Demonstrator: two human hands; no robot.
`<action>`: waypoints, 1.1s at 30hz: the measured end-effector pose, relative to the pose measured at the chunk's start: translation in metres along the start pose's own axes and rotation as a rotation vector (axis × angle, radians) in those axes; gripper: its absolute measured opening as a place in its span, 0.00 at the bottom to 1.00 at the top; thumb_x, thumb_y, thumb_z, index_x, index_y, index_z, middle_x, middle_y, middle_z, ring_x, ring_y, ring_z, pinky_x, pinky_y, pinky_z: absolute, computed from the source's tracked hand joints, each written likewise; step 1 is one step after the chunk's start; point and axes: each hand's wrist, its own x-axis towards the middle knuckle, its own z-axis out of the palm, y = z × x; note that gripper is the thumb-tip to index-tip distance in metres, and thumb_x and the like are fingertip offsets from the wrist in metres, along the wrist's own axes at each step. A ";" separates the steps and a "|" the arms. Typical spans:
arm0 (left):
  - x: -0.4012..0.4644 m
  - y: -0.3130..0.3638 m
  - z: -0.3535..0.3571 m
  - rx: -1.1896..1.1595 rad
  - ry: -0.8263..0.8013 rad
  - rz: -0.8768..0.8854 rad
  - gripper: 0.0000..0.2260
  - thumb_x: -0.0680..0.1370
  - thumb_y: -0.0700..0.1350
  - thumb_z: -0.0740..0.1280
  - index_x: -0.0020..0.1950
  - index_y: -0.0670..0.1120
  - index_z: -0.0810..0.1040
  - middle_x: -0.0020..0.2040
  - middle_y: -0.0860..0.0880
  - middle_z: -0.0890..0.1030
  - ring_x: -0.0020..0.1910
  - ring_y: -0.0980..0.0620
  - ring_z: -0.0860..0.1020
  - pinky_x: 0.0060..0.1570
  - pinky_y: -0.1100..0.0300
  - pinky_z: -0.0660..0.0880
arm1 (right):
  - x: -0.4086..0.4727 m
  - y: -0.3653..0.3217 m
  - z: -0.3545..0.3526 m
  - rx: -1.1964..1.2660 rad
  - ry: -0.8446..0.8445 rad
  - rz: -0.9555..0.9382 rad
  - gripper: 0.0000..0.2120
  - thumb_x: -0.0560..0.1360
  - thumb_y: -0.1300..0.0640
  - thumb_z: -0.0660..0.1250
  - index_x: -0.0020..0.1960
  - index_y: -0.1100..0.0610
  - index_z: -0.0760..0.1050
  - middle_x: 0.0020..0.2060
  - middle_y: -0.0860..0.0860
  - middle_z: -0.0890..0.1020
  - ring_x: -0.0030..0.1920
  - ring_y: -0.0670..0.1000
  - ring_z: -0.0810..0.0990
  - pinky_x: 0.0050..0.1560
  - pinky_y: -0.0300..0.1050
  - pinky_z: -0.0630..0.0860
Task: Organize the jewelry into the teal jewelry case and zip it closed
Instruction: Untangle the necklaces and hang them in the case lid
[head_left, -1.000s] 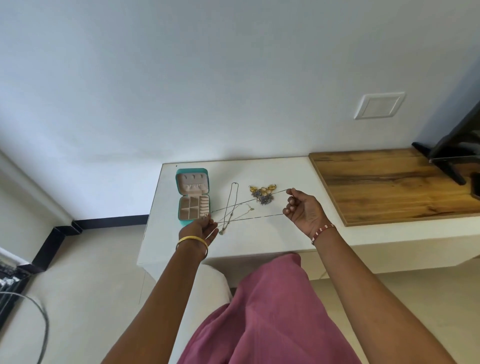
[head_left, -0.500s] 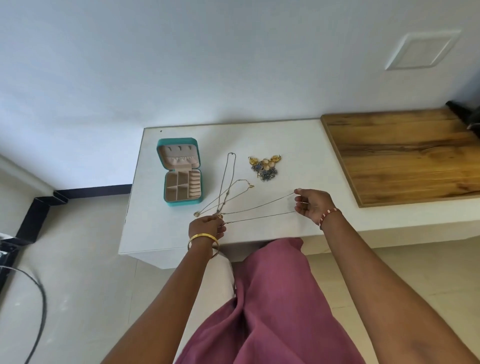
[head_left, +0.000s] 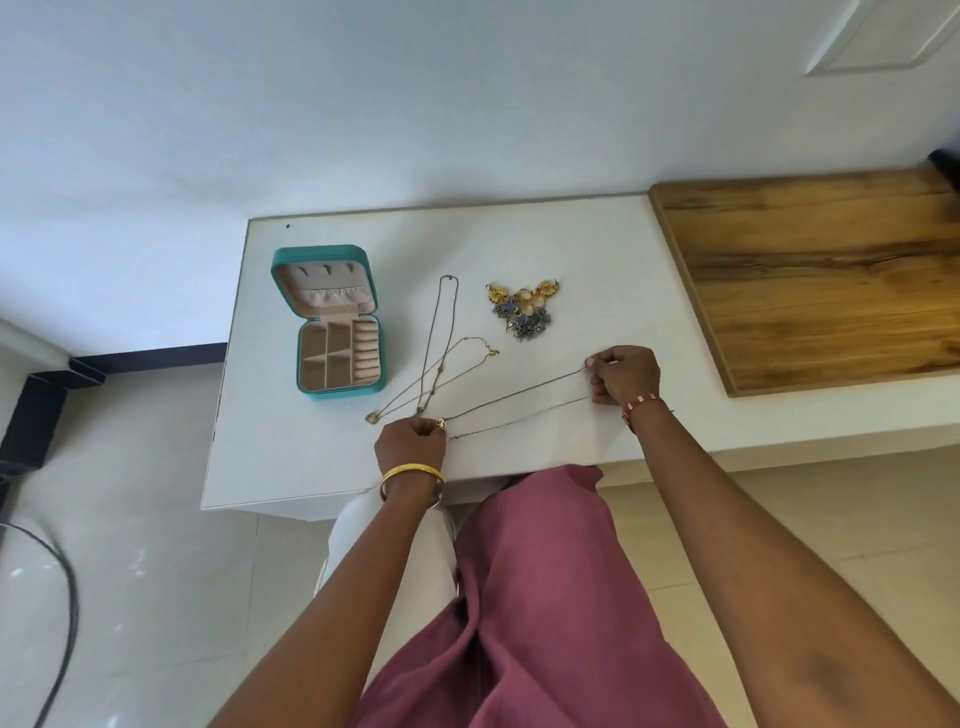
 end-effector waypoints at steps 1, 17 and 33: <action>0.001 0.000 0.000 0.025 0.002 0.004 0.07 0.72 0.40 0.68 0.48 0.40 0.82 0.43 0.39 0.83 0.45 0.41 0.81 0.55 0.50 0.77 | -0.001 0.001 -0.001 -0.029 0.019 -0.023 0.13 0.72 0.66 0.67 0.30 0.57 0.73 0.25 0.55 0.74 0.22 0.50 0.71 0.23 0.39 0.75; 0.000 0.005 -0.009 0.214 0.064 0.113 0.09 0.74 0.37 0.65 0.52 0.38 0.81 0.52 0.39 0.82 0.53 0.42 0.78 0.58 0.55 0.72 | -0.007 0.010 -0.003 -0.489 0.117 -0.313 0.01 0.71 0.65 0.68 0.41 0.62 0.77 0.44 0.59 0.82 0.47 0.60 0.78 0.42 0.44 0.70; -0.033 -0.001 -0.044 -0.097 0.014 0.220 0.09 0.75 0.36 0.62 0.49 0.41 0.81 0.42 0.45 0.81 0.37 0.49 0.78 0.51 0.54 0.77 | -0.083 0.003 0.022 -0.263 0.060 -0.477 0.03 0.72 0.63 0.67 0.42 0.62 0.79 0.36 0.58 0.81 0.35 0.50 0.74 0.38 0.36 0.68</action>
